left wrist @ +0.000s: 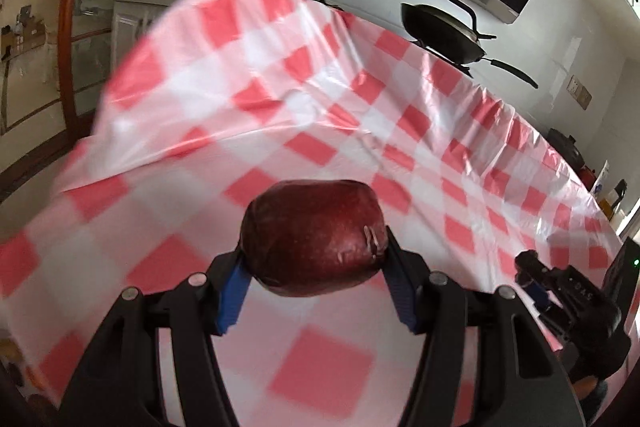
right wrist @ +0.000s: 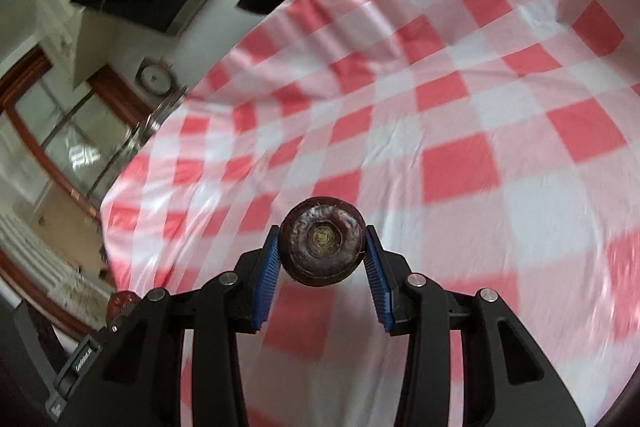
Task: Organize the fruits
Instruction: 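Carry the apple and plum to the white box and open both tools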
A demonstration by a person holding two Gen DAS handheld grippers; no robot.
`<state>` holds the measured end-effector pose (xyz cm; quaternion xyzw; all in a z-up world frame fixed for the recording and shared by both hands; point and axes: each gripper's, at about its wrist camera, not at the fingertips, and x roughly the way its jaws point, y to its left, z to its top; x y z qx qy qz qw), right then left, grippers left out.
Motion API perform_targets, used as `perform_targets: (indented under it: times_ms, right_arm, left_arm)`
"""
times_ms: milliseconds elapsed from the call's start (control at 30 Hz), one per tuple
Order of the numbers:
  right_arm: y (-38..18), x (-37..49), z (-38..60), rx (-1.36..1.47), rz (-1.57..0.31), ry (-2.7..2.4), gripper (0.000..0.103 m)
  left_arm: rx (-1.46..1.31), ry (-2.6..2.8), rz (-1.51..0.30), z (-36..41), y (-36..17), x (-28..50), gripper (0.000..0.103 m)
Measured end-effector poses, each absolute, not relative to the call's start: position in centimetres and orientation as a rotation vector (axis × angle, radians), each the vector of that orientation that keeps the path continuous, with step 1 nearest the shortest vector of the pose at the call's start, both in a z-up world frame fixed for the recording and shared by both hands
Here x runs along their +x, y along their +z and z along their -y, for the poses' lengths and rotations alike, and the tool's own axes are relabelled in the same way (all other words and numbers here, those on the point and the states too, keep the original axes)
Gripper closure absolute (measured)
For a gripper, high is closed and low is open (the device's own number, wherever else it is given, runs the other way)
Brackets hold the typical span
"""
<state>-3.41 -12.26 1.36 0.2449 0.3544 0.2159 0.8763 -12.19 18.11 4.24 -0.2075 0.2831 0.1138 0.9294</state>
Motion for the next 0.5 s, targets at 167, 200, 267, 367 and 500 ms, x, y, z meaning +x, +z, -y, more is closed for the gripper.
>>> perform_targets:
  times_ms: [167,200,267,367,500]
  right_arm:
    - [1.8,-6.7,8.7,0.399,-0.745,0.524,0.062]
    - [1.8,-7.3,7.9,0.372,-0.746,0.543,0.062]
    - [2.0,-8.6,6.0,0.31,-0.746,0.588,0.062]
    - [2.1,-9.6,4.0,0.279,-0.759,0.649,0.062]
    - [2.1,-10.8,1.6,0.24,-0.774,0.698,0.062]
  left_arm:
    - [-0.448,0.262,-0.587,-21.0,3.5,-16.2,0.043]
    - [-0.447,0.27,-0.588,-21.6,3.3,-17.0,0.043]
    - [-0.438,0.28,-0.591,-22.5,3.0,-18.2,0.043]
    - [-0.429,0.301,-0.589,-23.9,2.4,-20.2,0.043]
    - [-0.444,0.318,-0.578,-25.3,2.2,-22.3,0.043]
